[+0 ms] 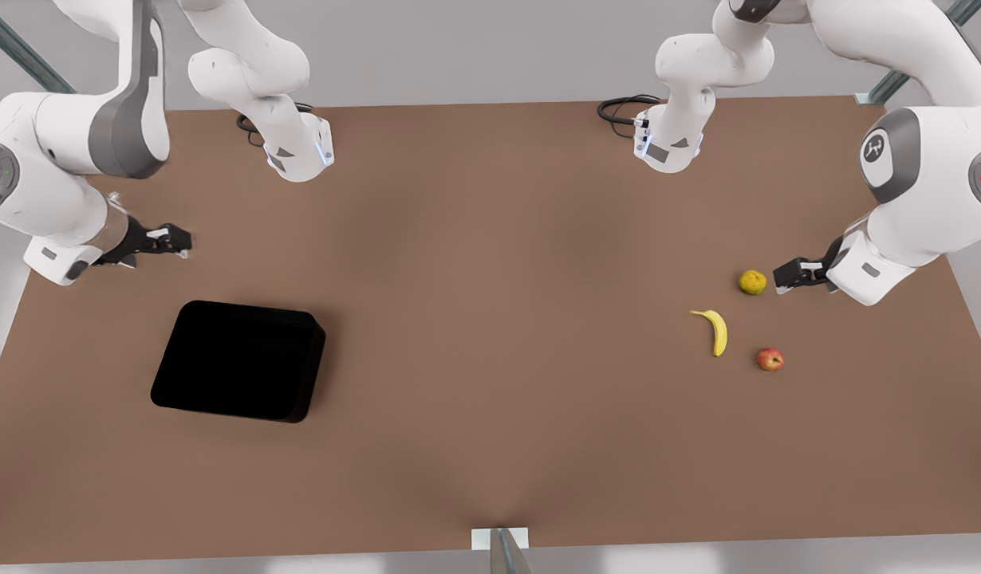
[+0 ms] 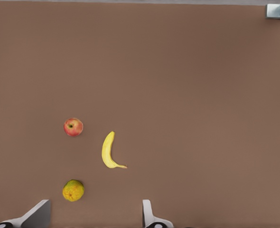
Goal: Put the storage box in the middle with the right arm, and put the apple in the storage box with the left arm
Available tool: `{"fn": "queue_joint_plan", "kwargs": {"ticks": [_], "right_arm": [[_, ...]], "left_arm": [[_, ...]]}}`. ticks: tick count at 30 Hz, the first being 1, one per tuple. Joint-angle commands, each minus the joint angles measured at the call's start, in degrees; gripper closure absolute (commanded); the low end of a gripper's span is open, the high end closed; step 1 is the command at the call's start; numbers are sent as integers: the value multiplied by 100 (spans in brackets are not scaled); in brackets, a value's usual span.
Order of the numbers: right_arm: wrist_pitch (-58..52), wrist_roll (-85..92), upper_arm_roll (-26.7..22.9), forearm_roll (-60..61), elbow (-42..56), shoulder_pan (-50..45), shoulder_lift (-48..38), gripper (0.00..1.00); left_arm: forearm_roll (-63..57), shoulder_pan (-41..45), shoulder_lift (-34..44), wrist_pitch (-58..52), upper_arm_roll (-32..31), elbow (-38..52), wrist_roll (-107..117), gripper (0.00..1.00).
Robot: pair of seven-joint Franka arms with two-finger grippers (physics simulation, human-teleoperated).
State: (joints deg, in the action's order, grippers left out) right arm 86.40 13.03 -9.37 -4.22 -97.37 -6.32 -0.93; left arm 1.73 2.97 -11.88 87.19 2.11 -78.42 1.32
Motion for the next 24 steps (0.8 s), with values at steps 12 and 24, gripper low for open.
{"fn": "queue_joint_plan", "kwargs": {"ticks": [12,24], "right_arm": [[3119,-749,-38,-53,-1276,737,1684,0],[3814,-740,-346,501,-1083,949,2660,0]], "left_arm": [[3903,-7,-886,1080,1300,-1422,3761,0],[7957,-719,-2609,1116,2021,-2046,3718,0]]}}
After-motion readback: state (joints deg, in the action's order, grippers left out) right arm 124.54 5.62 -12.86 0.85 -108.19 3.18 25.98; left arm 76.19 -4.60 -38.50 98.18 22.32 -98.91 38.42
